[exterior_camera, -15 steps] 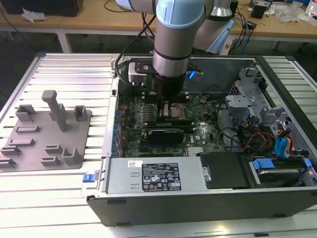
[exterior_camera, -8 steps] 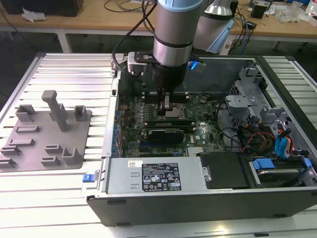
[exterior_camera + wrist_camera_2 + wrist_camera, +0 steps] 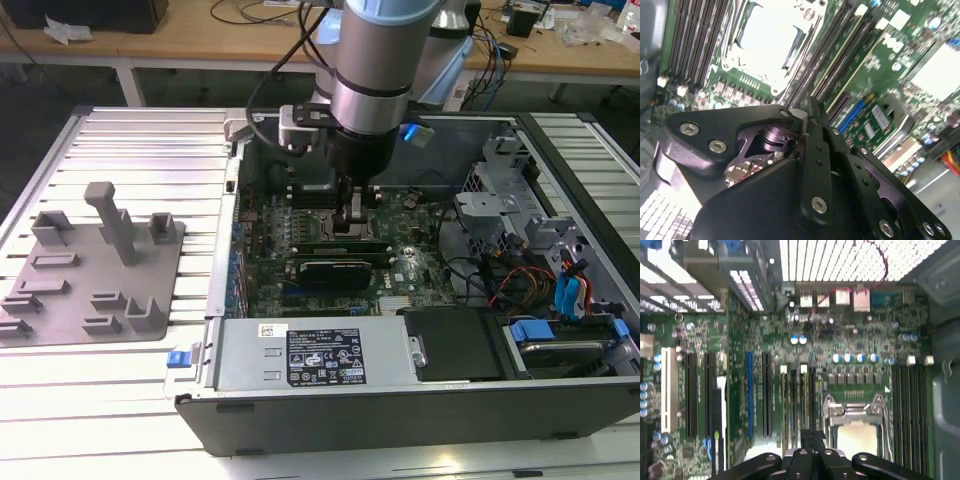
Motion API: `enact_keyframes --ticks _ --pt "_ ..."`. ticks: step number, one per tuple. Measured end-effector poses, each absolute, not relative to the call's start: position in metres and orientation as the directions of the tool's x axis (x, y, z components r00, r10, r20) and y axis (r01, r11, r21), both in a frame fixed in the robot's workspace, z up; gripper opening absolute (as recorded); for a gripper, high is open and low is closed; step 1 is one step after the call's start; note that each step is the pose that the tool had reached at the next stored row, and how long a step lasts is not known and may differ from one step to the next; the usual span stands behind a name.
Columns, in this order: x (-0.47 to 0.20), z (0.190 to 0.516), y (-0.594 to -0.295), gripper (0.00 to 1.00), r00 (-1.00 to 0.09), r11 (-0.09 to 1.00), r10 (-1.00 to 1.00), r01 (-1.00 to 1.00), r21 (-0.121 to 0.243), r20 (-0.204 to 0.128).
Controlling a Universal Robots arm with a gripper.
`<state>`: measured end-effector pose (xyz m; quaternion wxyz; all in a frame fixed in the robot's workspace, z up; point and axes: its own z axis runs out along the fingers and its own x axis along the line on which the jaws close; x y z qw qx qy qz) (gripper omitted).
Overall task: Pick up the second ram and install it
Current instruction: 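Press down the second ram until it locks into place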
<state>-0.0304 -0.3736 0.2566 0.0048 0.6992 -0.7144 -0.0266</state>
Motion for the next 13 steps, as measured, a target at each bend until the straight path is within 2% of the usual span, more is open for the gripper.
enact_keyframes --ticks 13 --pt "-0.0195 0.2585 -0.3736 0.08 -0.022 0.021 -0.999 -0.999 0.045 -0.03"
